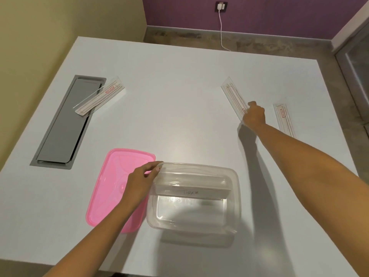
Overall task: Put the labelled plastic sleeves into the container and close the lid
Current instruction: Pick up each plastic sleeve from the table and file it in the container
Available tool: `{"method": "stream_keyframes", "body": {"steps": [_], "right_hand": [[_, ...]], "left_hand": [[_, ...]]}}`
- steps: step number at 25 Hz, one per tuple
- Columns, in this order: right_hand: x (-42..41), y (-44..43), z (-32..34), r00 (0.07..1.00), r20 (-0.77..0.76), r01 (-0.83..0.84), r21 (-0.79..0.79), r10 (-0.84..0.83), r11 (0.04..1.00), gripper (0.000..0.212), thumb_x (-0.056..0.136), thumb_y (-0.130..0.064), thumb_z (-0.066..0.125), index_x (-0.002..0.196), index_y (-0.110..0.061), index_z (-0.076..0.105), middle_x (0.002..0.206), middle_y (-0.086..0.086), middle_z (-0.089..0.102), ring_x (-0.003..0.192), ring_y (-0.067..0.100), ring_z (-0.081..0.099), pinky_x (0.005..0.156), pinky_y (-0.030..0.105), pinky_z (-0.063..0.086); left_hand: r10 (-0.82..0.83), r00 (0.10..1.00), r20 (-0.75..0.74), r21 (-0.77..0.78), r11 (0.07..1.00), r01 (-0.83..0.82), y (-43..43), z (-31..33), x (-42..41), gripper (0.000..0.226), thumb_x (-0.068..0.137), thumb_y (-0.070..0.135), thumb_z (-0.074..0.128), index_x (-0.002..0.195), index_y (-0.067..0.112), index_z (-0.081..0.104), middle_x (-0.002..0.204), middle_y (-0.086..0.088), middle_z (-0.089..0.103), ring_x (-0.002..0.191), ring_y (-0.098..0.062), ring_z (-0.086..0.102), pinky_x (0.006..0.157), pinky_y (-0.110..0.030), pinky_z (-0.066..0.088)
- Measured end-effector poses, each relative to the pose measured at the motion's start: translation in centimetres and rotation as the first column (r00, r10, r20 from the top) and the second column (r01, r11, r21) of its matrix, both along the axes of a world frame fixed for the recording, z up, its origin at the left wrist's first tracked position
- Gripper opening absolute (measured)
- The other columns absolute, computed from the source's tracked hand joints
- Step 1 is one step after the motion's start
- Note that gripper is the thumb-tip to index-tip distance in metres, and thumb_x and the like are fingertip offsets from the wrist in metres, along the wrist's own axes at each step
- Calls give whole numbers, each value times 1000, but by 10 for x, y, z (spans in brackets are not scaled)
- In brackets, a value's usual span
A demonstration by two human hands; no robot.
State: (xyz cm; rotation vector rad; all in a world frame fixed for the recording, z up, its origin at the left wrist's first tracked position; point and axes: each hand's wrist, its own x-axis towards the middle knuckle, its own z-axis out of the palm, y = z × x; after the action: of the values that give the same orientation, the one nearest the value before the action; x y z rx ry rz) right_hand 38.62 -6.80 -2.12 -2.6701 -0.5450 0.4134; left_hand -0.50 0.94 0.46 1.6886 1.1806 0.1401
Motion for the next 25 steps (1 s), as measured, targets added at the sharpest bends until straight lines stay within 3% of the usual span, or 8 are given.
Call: {"method": "stream_keyframes", "body": {"steps": [5,10,13,15,18,20,23,25], "right_hand": [[-1,-5,-7,991,-114,69,49,-63,996,29,87,5,51,114,0,58,117,24,60,101,37,63,83,38,56],[-30,-14,8,914,-356,279,199,-196,939,32,91,-2,39,119,1,53,104,16,59,70,23,60,50,22,51],[-54,-27,20,903,-373,298,193,-211,935,36,92,-10,33,119,3,53,91,12,54,74,27,53,64,30,41],[-77,-39,32,880,-427,323,219,-207,921,36,91,-19,35,112,3,57,77,7,52,64,24,49,63,33,40],[-114,-57,57,901,-433,136,239,-20,961,63,90,-61,31,99,-5,60,67,-2,51,57,18,49,55,29,42],[-136,-71,74,905,-398,-40,275,152,961,78,73,-86,32,86,-12,55,74,-2,58,63,18,51,60,31,45],[-156,-92,90,893,-343,-212,255,293,943,72,57,-92,45,75,-22,44,78,-1,54,66,15,48,59,30,38],[-166,-100,96,870,-333,-311,203,364,928,67,55,-91,48,72,-27,42,74,-3,52,64,13,46,57,27,34]], "left_hand": [[-11,1000,4,8,1000,11,-1,1,0,23,92,39,54,112,37,66,103,25,59,83,11,52,68,-5,35],[-67,995,-68,87,994,73,3,3,3,26,93,37,53,116,33,65,111,16,63,83,-6,57,72,-17,40],[-120,980,-158,134,981,142,7,9,7,28,95,35,51,119,29,64,121,7,66,95,-12,60,82,-27,43],[-109,984,-139,232,963,139,9,20,13,28,95,34,50,118,28,64,121,6,66,104,-14,62,86,-29,46],[-70,997,36,282,958,57,17,41,31,32,95,33,50,123,22,61,124,3,64,103,-12,60,83,-21,45],[-81,991,108,227,972,55,24,54,43,41,95,31,51,135,19,49,132,-2,59,107,-12,56,78,-6,40],[-170,975,140,101,982,157,28,65,51,65,96,29,48,149,26,11,147,-9,41,129,-26,45,96,-21,35],[-219,957,189,95,974,204,25,68,48,67,96,27,49,148,32,7,144,-8,43,129,-24,45,94,-23,36]]}}
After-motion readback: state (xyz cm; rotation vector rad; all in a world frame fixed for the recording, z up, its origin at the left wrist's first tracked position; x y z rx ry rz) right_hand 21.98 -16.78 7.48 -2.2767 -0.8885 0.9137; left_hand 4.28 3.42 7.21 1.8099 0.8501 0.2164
